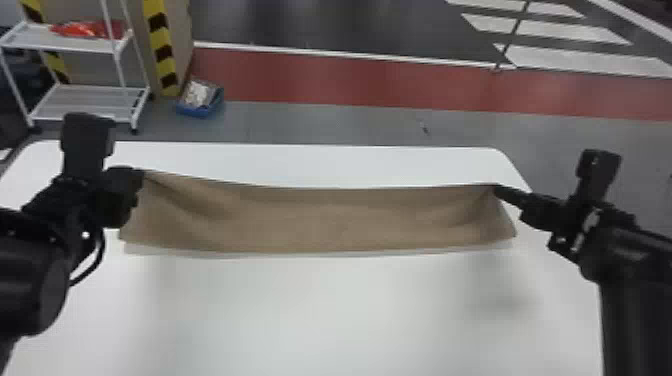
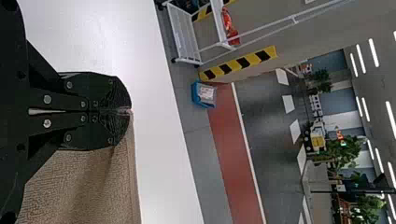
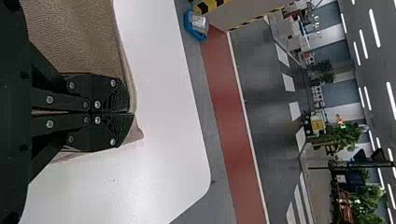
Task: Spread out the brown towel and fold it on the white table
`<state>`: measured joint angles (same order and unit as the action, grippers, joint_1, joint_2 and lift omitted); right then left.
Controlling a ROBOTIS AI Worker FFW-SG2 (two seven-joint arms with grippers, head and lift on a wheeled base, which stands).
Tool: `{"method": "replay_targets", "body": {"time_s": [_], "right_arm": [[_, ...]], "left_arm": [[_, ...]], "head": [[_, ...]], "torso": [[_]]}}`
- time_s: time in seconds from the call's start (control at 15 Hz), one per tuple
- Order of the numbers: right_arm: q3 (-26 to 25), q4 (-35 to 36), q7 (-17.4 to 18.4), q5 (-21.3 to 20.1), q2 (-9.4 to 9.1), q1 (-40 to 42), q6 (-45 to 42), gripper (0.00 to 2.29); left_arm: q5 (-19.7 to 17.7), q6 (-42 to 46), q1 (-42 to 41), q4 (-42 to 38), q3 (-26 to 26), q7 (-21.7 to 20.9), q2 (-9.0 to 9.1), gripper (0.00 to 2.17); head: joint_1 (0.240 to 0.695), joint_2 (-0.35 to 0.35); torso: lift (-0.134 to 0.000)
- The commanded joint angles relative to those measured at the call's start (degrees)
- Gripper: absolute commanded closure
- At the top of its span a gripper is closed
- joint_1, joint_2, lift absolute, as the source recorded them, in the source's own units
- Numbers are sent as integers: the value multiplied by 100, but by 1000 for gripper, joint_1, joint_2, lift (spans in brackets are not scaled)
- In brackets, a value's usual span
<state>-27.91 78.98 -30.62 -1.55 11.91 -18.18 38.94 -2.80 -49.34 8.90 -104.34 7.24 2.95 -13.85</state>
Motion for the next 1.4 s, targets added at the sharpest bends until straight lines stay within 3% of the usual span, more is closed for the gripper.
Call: {"method": "replay_targets", "body": {"time_s": [0.0,0.2,0.27,0.33,0.4,0.73,0.87,1.0,1.33], "right_arm": [[110,-243,65,-109,13,-98,-224,1271],[260,-823,179,-302,48,-371,-557,1271],[357,-981,267,-355,83,-432,-663,1028],[462,-1069,425,-372,92,-459,-839,340],[497,-1069,495,-372,92,-459,-891,-1],[383,-946,495,-241,206,-292,-839,60],[269,-401,443,49,250,78,-557,63],[172,-32,328,216,329,376,-294,93],[172,-199,12,190,364,262,-434,286]], "left_arm": [[69,104,164,388,102,12,49,1379],[201,509,419,933,269,100,101,1352],[262,667,498,1091,348,109,110,1069],[377,825,533,1223,366,144,154,259],[421,1124,533,1311,375,294,198,-2],[588,1317,340,1346,313,425,163,33],[544,1317,15,1047,129,478,128,33],[262,1317,-266,792,-214,311,119,33],[-195,1528,103,1205,-381,-32,58,39]], "head": [[695,-179],[695,-178],[695,-177],[695,-177],[695,-177],[687,-175],[694,-177],[695,-177],[695,-172]], "torso": [[-124],[-124],[-124],[-124],[-124],[-124],[-124],[-124],[-124]]}}
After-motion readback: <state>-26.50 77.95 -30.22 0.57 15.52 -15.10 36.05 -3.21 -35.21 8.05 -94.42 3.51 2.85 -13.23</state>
